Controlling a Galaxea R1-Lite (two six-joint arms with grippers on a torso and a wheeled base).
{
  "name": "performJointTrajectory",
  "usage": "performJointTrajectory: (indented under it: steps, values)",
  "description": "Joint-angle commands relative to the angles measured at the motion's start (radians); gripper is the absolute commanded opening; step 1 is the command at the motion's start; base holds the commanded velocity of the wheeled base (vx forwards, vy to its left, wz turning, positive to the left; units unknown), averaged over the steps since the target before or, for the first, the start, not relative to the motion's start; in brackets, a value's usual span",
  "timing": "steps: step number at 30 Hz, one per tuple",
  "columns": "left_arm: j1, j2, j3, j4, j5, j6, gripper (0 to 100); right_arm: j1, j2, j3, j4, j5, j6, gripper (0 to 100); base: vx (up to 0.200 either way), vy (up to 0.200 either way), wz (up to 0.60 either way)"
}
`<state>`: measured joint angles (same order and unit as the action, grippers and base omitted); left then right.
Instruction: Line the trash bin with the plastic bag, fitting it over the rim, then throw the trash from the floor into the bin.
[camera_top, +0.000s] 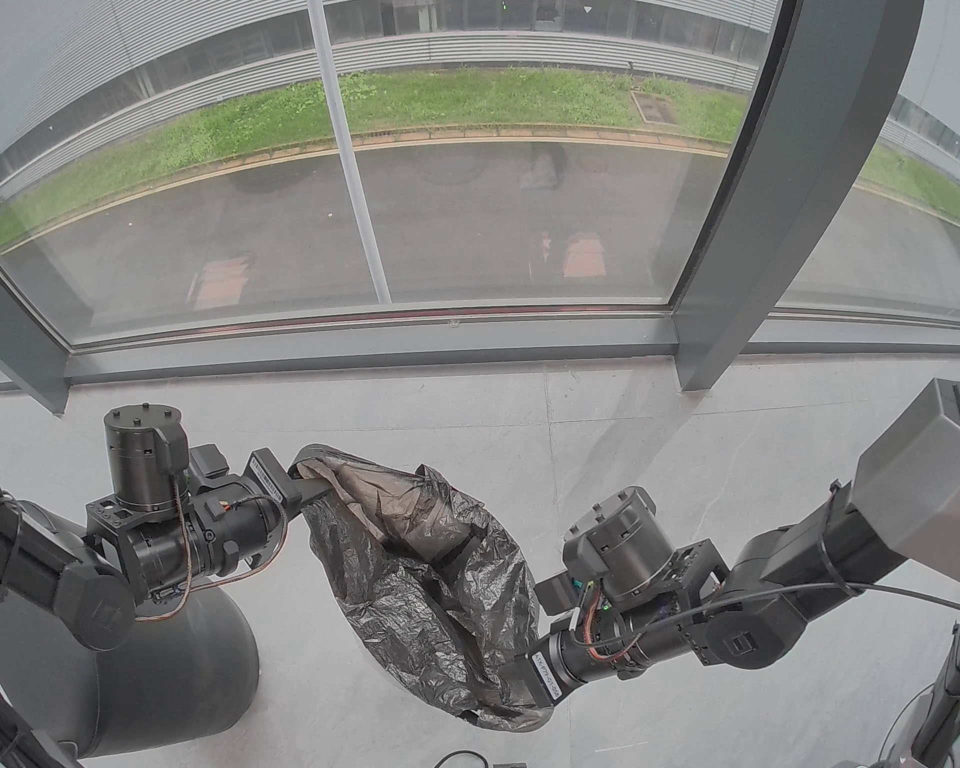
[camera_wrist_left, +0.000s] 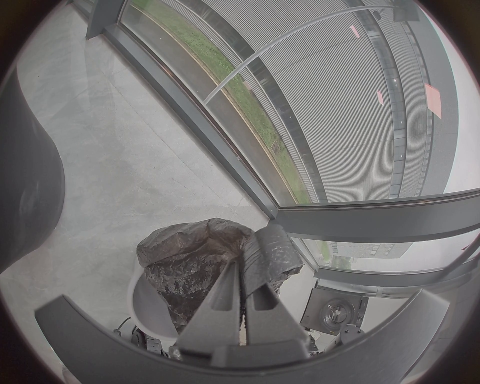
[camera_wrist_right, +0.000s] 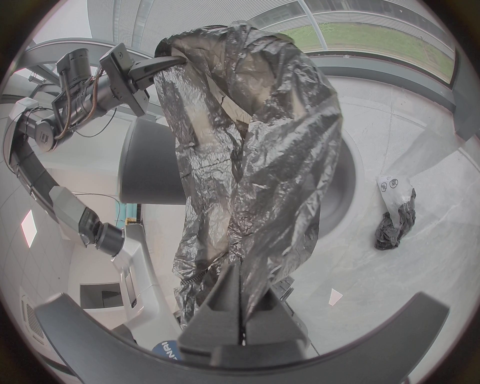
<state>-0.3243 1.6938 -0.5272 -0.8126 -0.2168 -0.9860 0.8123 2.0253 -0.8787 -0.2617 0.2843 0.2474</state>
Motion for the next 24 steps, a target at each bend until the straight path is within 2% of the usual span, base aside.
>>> performJointTrajectory:
  steps: [1, 12, 18, 24]
  values:
    - [0.001, 0.093, -0.005, -0.025, -0.001, 0.0, 0, -0.019, 0.113, -0.086, -0.002, 0.0, -0.019, 0, 0.0, 0.0, 0.0]
    - [0.005, 0.101, -0.02, -0.027, -0.004, 0.003, 0, -0.03, 0.268, -0.367, 0.012, -0.016, -0.034, 0, 0.0, 0.0, 0.0]
    - [0.01, 0.115, -0.037, -0.027, -0.016, 0.003, 0, -0.051, 0.368, -0.505, 0.015, -0.114, -0.036, 0, 0.0, 0.0, 0.0]
    - [0.01, 0.155, -0.043, -0.027, -0.018, 0.003, 0, -0.061, 0.383, -0.519, 0.056, -0.12, -0.034, 0, 0.0, 0.0, 0.0]
